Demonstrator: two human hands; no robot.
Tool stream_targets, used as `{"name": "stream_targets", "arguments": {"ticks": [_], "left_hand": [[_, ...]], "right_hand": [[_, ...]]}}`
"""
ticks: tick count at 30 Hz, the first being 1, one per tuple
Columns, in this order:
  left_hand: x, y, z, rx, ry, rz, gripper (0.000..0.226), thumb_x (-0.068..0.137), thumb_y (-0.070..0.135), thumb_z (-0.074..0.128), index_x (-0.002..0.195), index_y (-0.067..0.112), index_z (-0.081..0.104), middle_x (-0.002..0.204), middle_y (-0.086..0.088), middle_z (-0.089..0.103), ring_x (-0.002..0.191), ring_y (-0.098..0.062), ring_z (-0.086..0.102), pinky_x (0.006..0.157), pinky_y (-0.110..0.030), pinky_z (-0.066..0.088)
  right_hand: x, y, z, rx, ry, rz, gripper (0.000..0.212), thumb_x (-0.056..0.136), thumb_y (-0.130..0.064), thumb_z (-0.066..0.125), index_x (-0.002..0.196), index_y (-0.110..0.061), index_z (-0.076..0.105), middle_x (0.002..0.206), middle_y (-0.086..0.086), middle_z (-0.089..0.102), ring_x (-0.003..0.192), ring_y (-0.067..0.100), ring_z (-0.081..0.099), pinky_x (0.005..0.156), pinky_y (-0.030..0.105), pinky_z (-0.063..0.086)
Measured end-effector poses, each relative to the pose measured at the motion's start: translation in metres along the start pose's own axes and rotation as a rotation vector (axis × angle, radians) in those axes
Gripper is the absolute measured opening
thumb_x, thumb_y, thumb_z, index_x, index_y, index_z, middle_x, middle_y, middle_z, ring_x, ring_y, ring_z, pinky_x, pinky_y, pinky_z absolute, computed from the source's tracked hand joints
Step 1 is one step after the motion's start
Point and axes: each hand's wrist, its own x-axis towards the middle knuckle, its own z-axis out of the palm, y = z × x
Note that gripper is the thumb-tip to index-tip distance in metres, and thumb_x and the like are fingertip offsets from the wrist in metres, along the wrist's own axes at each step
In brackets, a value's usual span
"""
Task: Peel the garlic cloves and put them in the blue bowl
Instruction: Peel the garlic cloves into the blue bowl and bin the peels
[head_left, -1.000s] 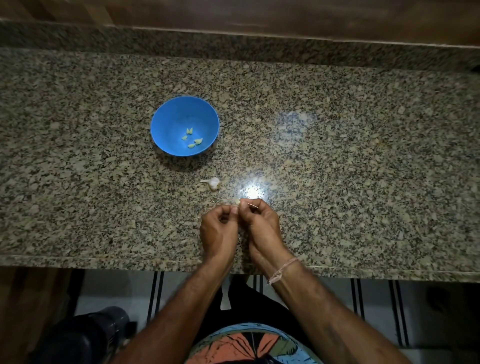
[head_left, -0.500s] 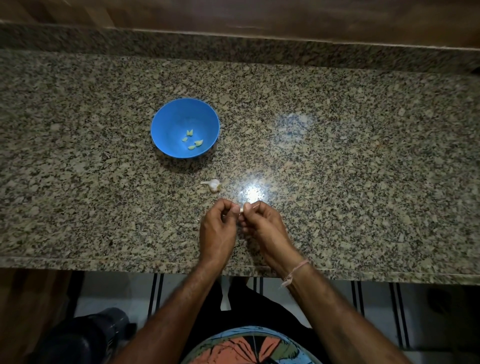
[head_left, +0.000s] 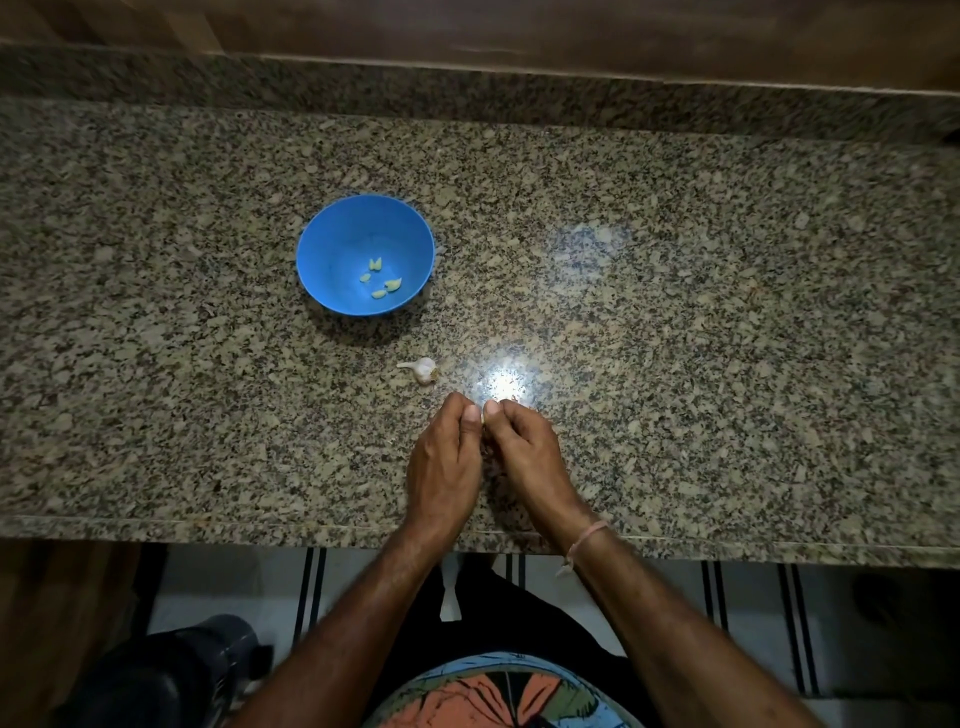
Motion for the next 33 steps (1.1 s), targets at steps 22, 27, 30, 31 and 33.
{"name": "stream_targets", "arguments": {"ticks": [22,27,30,31,33], "left_hand": [[0.014,0.002,-0.008,-0.414,-0.381,-0.456,0.034,0.113,0.035,0.037,0.086,0.022,0.054,0.067,0.008,0.052,0.054,-0.006,0.043,0.046,-0.020,0.034],[0.020,0.001,-0.011,-0.649,-0.424,-0.662,0.036,0.112,0.035,0.041,0.081,0.019,0.050,0.057,0.011,0.043,0.047,-0.006,0.035,0.040,-0.020,0.029],[0.014,0.001,-0.014,-0.408,-0.306,-0.395,0.036,0.111,0.042,0.043,0.102,0.016,0.064,0.075,0.011,0.057,0.063,-0.003,0.051,0.055,-0.021,0.040],[0.013,-0.001,-0.015,-0.347,-0.269,-0.319,0.035,0.111,0.044,0.044,0.110,0.016,0.065,0.084,0.010,0.061,0.073,-0.002,0.057,0.061,-0.021,0.044],[0.014,-0.005,-0.017,-0.300,-0.235,-0.225,0.030,0.110,0.042,0.047,0.108,0.018,0.064,0.086,0.009,0.063,0.077,-0.003,0.060,0.062,-0.020,0.046]], "right_hand": [[-0.002,0.006,-0.013,-0.362,0.009,-0.176,0.037,0.109,-0.028,0.055,0.073,-0.022,0.053,0.062,-0.012,0.049,0.054,0.002,0.044,0.054,0.013,0.035],[0.005,0.006,-0.014,-0.420,0.019,-0.275,0.035,0.109,-0.025,0.055,0.075,-0.018,0.054,0.062,-0.011,0.048,0.054,0.003,0.040,0.052,0.015,0.032],[0.004,0.000,-0.009,-0.176,-0.011,-0.091,0.035,0.109,-0.029,0.053,0.077,-0.016,0.059,0.069,-0.008,0.054,0.063,0.003,0.045,0.059,0.020,0.039],[0.003,-0.001,-0.007,-0.122,-0.015,-0.047,0.035,0.109,-0.031,0.053,0.077,-0.019,0.059,0.070,-0.009,0.053,0.064,0.005,0.045,0.060,0.021,0.040],[0.002,-0.002,-0.006,-0.056,-0.025,0.019,0.034,0.110,-0.035,0.052,0.078,-0.022,0.059,0.071,-0.010,0.053,0.066,0.006,0.047,0.062,0.022,0.042]]}}
